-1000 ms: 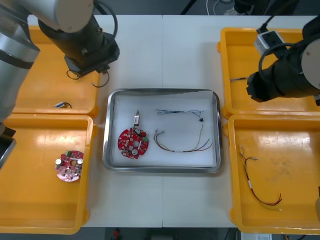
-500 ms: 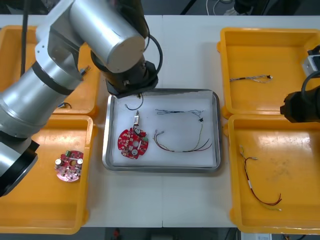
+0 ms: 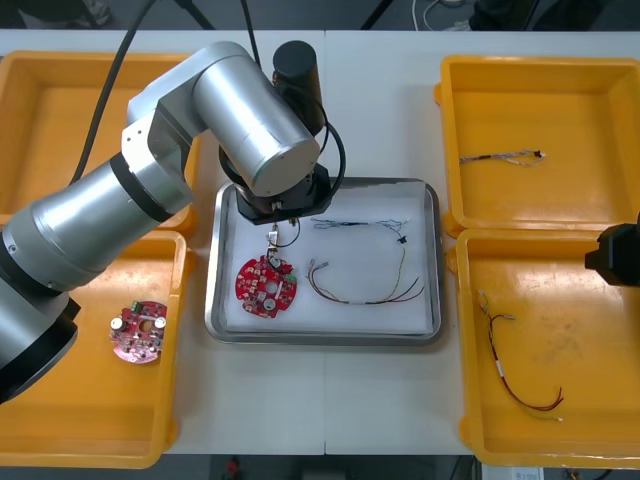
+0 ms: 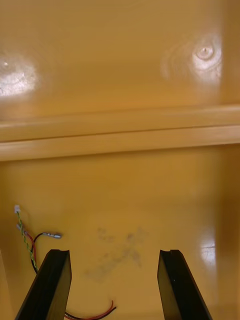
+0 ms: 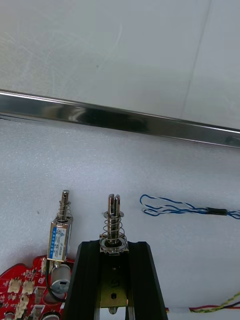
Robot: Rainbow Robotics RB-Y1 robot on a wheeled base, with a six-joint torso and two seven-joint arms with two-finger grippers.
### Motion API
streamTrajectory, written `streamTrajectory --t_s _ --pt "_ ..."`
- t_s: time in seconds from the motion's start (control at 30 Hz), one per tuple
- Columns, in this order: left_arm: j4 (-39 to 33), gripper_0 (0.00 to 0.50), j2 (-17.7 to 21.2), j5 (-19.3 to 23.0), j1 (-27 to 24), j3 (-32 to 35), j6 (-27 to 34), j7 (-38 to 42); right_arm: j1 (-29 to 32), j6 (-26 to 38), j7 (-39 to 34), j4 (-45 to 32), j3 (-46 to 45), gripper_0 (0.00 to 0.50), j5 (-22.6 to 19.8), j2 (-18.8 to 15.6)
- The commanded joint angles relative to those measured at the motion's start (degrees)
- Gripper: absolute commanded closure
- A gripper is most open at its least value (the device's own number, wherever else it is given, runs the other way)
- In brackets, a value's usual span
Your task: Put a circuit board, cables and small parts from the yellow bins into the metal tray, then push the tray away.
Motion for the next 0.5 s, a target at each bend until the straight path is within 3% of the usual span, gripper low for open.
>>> streamTrajectory --t_s 0.03,0.43,0.47,0.5 --pt "2.0 0.5 -1.4 -1.2 0.0 -3.0 -2.8 -1.4 3.8 0.2 -2.9 -2.2 -1.7 0.0 -1.1 -2.0" --pt "4.3 0.498 -1.7 -1.8 0.0 -5.1 -5.1 -1.6 5.3 0.2 -3.4 -2.4 -1.5 0.0 -2.0 -2.0" --pt "4.3 0.447 -1.7 -1.9 0.0 -5.1 -5.1 -1.6 5.3 0.2 -3.4 -2.5 -1.5 0.0 -2.2 -2.1" --pt "4.3 0.34 -1.8 -1.9 0.0 -5.1 -5.1 -1.6 5.3 0.2 -3.4 -2.7 -1.5 0.0 -2.2 -2.1"
